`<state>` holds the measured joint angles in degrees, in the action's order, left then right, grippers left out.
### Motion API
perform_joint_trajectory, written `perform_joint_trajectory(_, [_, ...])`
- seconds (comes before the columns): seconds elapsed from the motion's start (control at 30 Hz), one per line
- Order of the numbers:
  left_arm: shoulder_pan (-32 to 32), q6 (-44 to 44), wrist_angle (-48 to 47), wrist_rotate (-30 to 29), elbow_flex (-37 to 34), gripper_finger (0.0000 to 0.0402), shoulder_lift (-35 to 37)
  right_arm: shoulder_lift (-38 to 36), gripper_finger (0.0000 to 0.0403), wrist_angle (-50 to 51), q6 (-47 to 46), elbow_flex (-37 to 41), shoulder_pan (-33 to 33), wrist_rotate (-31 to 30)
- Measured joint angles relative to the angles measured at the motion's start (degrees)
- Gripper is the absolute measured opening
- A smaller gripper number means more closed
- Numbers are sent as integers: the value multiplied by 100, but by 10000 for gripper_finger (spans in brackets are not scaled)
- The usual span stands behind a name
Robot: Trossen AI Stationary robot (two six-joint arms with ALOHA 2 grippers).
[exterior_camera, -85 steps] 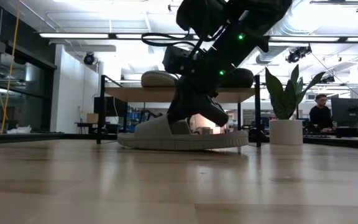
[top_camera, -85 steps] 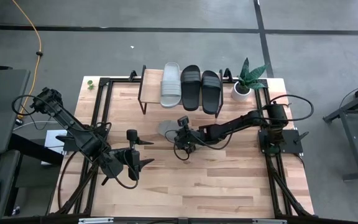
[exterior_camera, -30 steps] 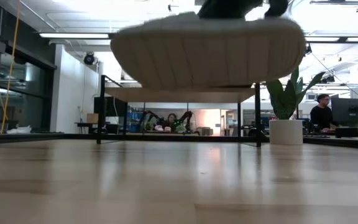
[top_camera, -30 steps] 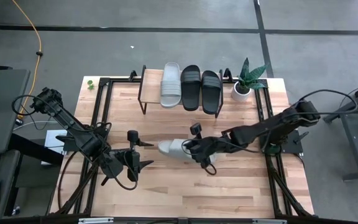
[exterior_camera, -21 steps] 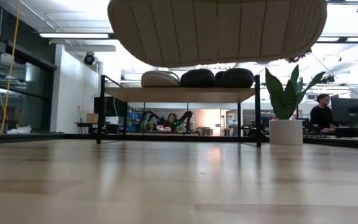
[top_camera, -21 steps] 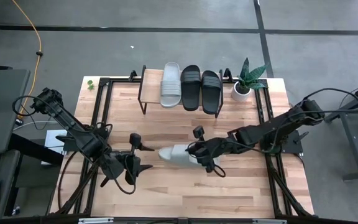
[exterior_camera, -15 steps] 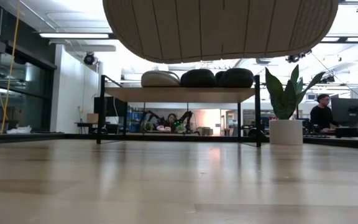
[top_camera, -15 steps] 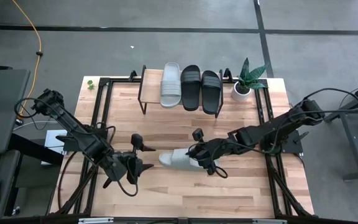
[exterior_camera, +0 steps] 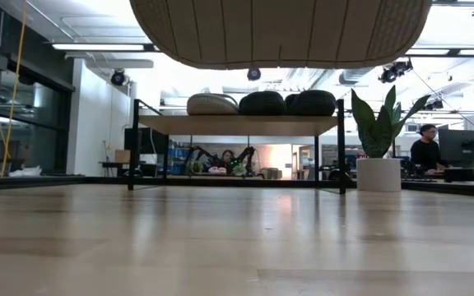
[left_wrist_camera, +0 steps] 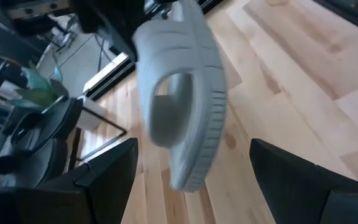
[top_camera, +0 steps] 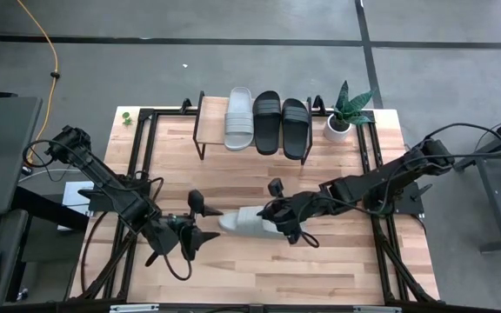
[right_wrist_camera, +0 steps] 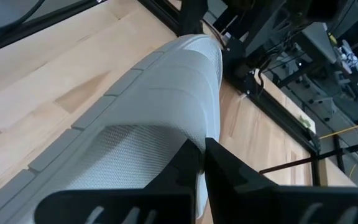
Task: Pick and place slides into the shelf
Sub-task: Put the white slide on the shelf
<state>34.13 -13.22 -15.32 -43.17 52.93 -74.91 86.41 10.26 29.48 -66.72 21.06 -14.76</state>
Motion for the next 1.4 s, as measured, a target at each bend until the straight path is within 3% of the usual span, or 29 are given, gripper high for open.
perform_joint_trajectory(0.27, [0,-28,47,74,0,298,0,7,0,-266,192,0,2,43])
perform_joint_trajectory(0.5, [-2,-30,120,69,0,298,0,7,0,-578,251,0,0,432])
perform_joint_trajectory(1.27, [-4,-174,591,461,0,298,2,7,0,-778,382,0,0,426])
perform_joint_trajectory(1.4, [-3,-176,589,401,0,282,2,7,0,-778,382,0,-2,429])
